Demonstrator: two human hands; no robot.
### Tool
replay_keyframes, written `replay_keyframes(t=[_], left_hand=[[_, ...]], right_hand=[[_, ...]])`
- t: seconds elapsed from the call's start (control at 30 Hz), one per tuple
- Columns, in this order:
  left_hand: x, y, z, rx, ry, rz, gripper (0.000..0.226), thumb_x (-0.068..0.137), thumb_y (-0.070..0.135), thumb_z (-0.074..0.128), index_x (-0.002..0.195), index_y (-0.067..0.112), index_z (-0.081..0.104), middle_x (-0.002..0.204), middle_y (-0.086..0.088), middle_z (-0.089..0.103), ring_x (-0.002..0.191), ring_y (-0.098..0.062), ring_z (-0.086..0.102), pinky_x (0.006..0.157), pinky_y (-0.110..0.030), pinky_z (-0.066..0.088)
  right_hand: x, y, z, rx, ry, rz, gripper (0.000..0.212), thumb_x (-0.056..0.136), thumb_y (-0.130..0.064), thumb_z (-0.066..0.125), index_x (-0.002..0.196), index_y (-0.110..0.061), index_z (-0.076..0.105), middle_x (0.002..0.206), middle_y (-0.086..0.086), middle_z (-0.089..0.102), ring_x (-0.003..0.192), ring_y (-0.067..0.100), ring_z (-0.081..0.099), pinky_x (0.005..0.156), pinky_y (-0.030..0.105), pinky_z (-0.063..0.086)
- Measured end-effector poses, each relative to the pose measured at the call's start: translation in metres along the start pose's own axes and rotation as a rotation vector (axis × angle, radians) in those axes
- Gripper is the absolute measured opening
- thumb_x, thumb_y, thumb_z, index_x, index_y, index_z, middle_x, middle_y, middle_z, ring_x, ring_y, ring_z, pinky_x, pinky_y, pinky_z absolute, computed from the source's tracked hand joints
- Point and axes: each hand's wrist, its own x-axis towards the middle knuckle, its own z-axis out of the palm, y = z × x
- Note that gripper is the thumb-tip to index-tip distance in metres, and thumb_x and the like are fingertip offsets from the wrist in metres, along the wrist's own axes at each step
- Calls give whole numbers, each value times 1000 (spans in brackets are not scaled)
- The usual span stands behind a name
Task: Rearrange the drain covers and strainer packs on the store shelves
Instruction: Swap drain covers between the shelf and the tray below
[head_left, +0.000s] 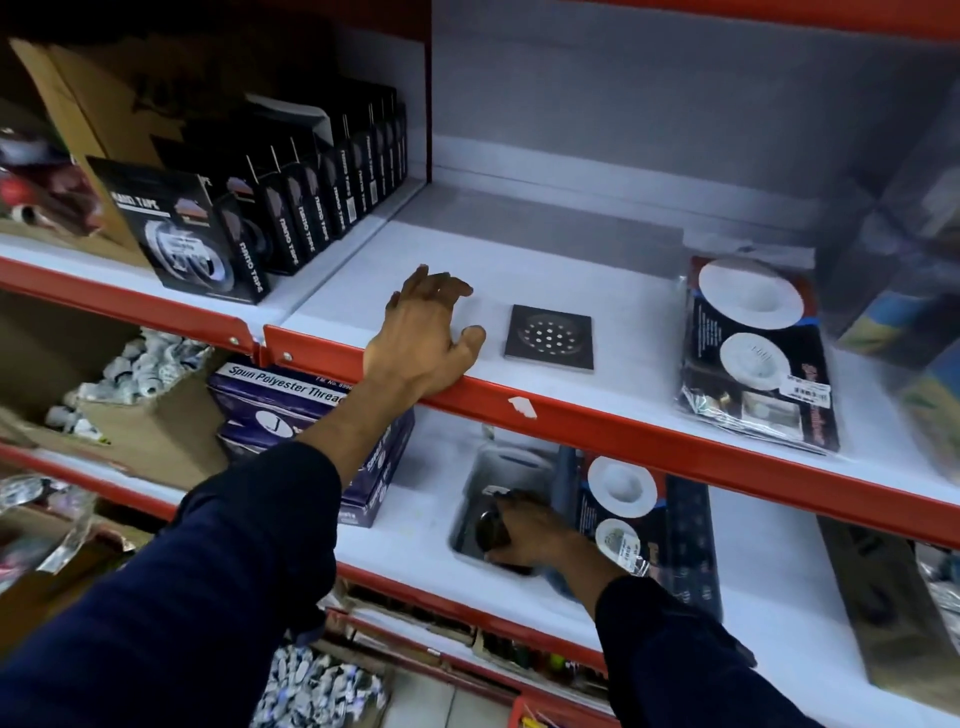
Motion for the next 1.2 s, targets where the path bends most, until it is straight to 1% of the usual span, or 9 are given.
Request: replay_keyframes(t=[0.13, 0.27, 0.33, 0.4, 0.53, 0.73, 0.83, 1.0, 1.2], left_hand=[[1, -1, 0, 17, -12, 1, 60, 81, 42, 44, 137, 19, 48, 149, -9, 47, 152, -25, 20, 119, -51, 28], [1, 0, -1, 32, -20, 1, 63, 81, 44, 43, 139, 21, 47, 154, -10, 43, 152, -26, 19, 120, -55, 25], [-1, 1, -2, 32, -21, 8, 65, 80, 45, 42, 140, 21, 46, 155, -12, 41, 152, -27, 19, 120, -56, 25], [-2, 1, -2, 34, -26, 13, 66, 79, 45, 41, 140, 20, 46, 155, -13, 40, 152, -29, 19, 120, -56, 24], [-5, 3, -3, 43, -46, 17, 69, 79, 48, 39, 143, 21, 44, 159, -14, 35, 154, -29, 14, 120, -59, 21], [-4, 2, -3, 68, -62, 9, 70, 81, 50, 38, 145, 22, 41, 161, -12, 32, 154, -26, 13, 122, -58, 18], [-1, 0, -2, 63, -60, 7, 68, 81, 50, 39, 144, 24, 41, 161, -10, 33, 155, -25, 12, 122, -58, 18], [1, -3, 0, 57, -54, 7, 64, 82, 49, 41, 142, 26, 41, 158, -7, 37, 154, -24, 15, 122, -58, 20], [2, -3, -2, 52, -38, -4, 65, 80, 51, 39, 139, 25, 44, 155, -9, 41, 152, -26, 19, 120, -59, 24]], right_hand=[[-31, -10, -16, -1, 207, -136, 66, 88, -40, 63, 147, -19, 39, 149, 7, 48, 132, 30, 50, 105, 39, 49], [-77, -25, -47, -132, 799, -450, 43, 87, -24, 61, 130, -22, 54, 126, -1, 65, 110, 19, 63, 80, 33, 57], [-95, -31, -71, -227, 1076, -614, 36, 85, -19, 63, 121, -19, 59, 115, 1, 69, 100, 19, 61, 81, 32, 50], [-106, -37, -107, -240, 1180, -594, 35, 85, -21, 62, 120, -18, 60, 115, 2, 67, 102, 19, 57, 86, 32, 44], [-109, -34, -172, -137, 1115, -305, 56, 80, -38, 62, 133, -21, 55, 135, -1, 55, 123, 19, 49, 100, 34, 43], [-72, -5, -223, -125, 513, -14, 91, 81, -57, 60, 157, -24, 21, 167, 6, 17, 153, 29, 16, 125, 45, 16], [-59, 3, -232, -102, 365, -18, 90, 85, -58, 59, 157, -21, 20, 165, 8, 21, 151, 29, 22, 124, 44, 20], [-60, 3, -237, -96, 423, -38, 90, 74, -62, 62, 149, -21, 33, 147, 8, 45, 128, 27, 44, 101, 38, 42], [-101, -6, -226, -156, 726, -119, 99, 66, -75, 58, 146, -23, 33, 144, 2, 42, 129, 21, 42, 112, 40, 40]])
